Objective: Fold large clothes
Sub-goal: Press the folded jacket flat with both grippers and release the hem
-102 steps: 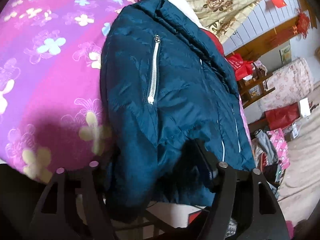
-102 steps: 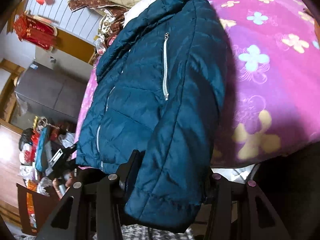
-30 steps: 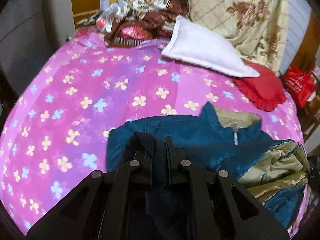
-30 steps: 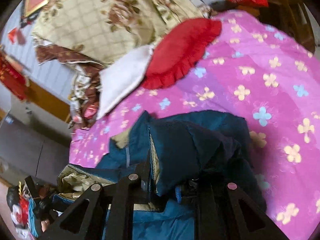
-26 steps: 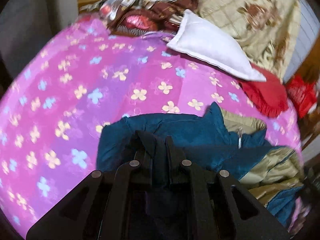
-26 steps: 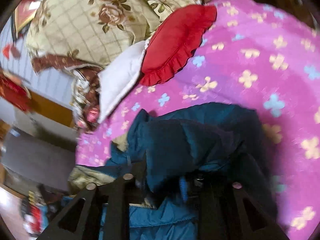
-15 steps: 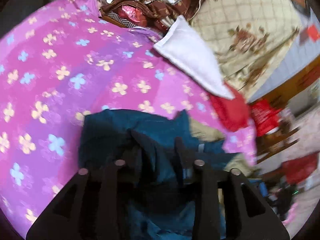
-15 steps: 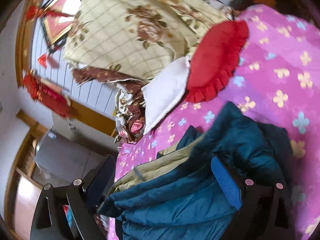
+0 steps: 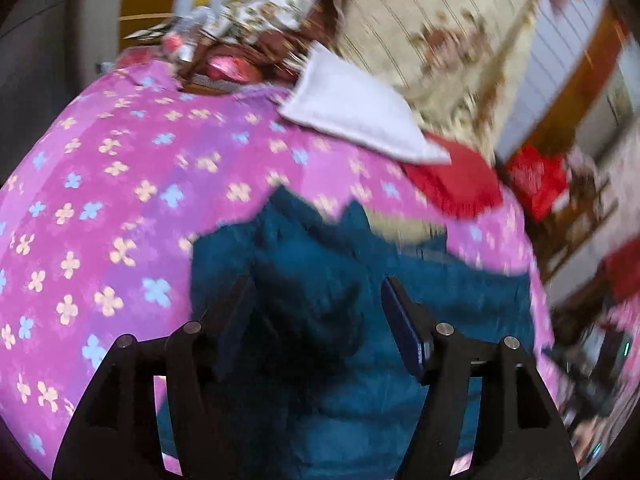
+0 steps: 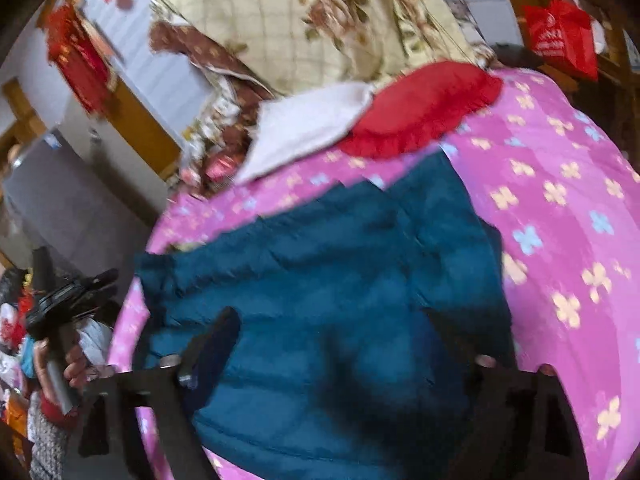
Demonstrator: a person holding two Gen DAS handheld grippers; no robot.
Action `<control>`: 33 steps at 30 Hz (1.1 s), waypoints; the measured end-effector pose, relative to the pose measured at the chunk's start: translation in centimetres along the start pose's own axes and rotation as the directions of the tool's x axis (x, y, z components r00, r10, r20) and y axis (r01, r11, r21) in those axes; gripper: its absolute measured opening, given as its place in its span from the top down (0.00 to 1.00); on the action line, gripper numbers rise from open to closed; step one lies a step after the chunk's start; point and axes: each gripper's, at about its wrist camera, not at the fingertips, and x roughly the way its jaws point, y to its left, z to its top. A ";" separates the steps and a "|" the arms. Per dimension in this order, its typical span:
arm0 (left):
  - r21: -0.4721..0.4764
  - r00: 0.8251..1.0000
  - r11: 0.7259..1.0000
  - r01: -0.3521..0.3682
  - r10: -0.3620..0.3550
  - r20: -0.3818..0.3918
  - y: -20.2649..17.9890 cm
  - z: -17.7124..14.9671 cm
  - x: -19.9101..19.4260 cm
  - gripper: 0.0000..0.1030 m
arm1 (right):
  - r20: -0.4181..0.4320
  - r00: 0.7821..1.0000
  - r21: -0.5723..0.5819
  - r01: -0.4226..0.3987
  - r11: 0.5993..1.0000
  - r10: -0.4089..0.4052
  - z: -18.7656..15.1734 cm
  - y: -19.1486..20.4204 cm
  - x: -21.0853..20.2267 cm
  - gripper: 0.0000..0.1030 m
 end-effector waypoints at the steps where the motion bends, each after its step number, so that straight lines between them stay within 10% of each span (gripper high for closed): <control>1: 0.034 1.000 0.999 -0.007 0.007 -0.011 -0.8 -0.8 0.7 0.36 | -0.010 1.000 -0.002 0.024 1.000 -0.024 -0.3 -0.3 0.5 0.21; 21: 0.090 0.975 0.973 -0.214 0.218 -0.041 -1.4 2.9 18.5 0.32 | -0.068 0.964 -0.128 0.248 0.960 -0.258 7.8 -2.4 17.4 0.21; 33: 0.042 0.975 0.974 -0.221 0.223 -0.023 -0.5 3.7 17.1 0.27 | -0.059 0.950 -0.116 0.300 0.947 -0.308 8.8 -1.9 18.0 0.20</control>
